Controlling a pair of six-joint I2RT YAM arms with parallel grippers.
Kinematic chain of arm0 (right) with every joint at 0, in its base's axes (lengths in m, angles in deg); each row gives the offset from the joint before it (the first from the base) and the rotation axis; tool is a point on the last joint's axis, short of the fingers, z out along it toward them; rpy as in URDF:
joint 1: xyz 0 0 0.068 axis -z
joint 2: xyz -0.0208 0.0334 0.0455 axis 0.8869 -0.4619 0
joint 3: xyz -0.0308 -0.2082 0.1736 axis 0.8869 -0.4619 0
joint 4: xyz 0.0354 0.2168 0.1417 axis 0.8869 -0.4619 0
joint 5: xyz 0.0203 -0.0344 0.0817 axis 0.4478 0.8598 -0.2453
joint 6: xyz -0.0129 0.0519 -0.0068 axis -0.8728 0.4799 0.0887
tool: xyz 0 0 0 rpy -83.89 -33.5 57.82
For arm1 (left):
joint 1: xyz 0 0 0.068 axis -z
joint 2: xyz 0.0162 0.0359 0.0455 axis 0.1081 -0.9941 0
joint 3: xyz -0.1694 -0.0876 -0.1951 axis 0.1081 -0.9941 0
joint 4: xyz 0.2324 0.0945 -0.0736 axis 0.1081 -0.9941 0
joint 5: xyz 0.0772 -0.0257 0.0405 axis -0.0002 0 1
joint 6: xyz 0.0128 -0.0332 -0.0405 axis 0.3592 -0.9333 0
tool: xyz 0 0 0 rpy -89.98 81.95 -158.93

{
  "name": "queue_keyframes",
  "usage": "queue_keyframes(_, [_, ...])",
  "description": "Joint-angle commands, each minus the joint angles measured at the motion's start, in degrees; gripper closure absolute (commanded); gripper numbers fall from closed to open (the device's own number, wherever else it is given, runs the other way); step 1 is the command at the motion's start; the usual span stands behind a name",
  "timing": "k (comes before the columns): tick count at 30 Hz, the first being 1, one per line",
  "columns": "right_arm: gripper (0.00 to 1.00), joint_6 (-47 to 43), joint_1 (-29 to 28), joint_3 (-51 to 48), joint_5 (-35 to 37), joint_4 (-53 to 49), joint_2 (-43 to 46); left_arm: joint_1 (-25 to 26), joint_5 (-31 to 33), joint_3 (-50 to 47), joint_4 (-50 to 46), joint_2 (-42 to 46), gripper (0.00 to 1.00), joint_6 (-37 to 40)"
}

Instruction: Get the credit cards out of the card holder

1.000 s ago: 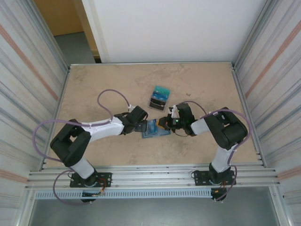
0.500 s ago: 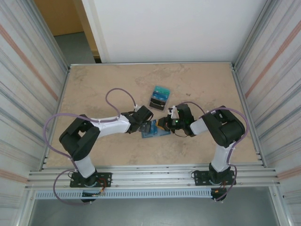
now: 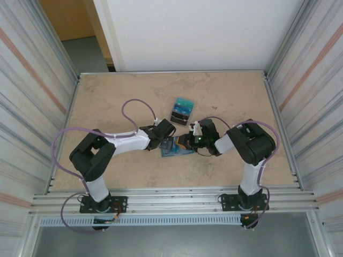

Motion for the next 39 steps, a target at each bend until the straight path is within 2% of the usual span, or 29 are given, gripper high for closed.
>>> queue_keyframes(1, [0.89,1.1,0.4,-0.4,-0.1,1.1,-0.6,0.4,1.1,-0.6,-3.1,0.6,0.01,0.1])
queue_keyframes(12, [0.91,0.0,2.3,-2.5,-0.2,0.5,1.6,-0.3,1.9,-2.4,-3.3,0.9,0.01,-0.9])
queue_keyframes(20, [0.93,-3.4,2.9,-2.8,1.0,-5.7,5.4,-0.8,2.3,-2.8,-3.6,1.3,0.01,-1.0])
queue_keyframes(31, [0.95,-13.8,3.4,0.5,5.4,-27.6,15.9,-1.9,3.2,-3.7,-3.6,2.5,0.01,-0.2])
queue_keyframes(39, [0.98,-28.7,3.2,10.3,14.4,-50.8,23.8,-1.9,3.5,-4.6,-1.6,4.8,0.01,2.2])
